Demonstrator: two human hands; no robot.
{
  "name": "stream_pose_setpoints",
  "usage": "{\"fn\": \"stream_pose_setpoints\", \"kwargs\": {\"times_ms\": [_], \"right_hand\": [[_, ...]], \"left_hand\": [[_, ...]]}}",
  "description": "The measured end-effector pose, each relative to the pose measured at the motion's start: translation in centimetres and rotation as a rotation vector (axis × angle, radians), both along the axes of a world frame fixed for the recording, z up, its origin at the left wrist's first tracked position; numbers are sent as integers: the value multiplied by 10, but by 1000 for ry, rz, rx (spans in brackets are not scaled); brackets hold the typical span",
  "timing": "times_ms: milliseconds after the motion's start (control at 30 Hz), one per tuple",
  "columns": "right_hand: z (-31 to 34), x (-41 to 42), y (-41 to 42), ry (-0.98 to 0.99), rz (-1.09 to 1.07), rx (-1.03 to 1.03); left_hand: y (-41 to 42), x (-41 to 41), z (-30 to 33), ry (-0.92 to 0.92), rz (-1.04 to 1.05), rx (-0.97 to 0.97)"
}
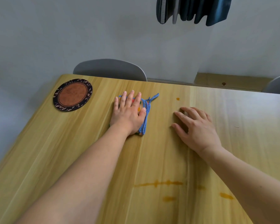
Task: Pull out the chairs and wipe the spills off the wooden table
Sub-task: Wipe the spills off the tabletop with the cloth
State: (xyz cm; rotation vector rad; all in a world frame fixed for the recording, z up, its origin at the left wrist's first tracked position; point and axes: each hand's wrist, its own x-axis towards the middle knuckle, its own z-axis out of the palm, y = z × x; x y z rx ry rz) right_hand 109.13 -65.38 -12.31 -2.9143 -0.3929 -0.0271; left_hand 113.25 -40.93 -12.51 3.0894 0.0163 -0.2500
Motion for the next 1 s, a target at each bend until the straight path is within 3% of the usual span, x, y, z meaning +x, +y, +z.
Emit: {"fn": "stream_pose_setpoints", "kwargs": {"times_ms": [167, 500, 1000], "right_hand": [[-4, 1, 1, -23, -30, 70], [-6, -2, 3, -27, -399, 151], [-2, -1, 7, 36, -416, 74]], "left_hand": [[-2, 32, 1, -1, 6, -6], [-4, 69, -1, -32, -17, -20], [-38, 75, 0, -29, -8, -38]]}}
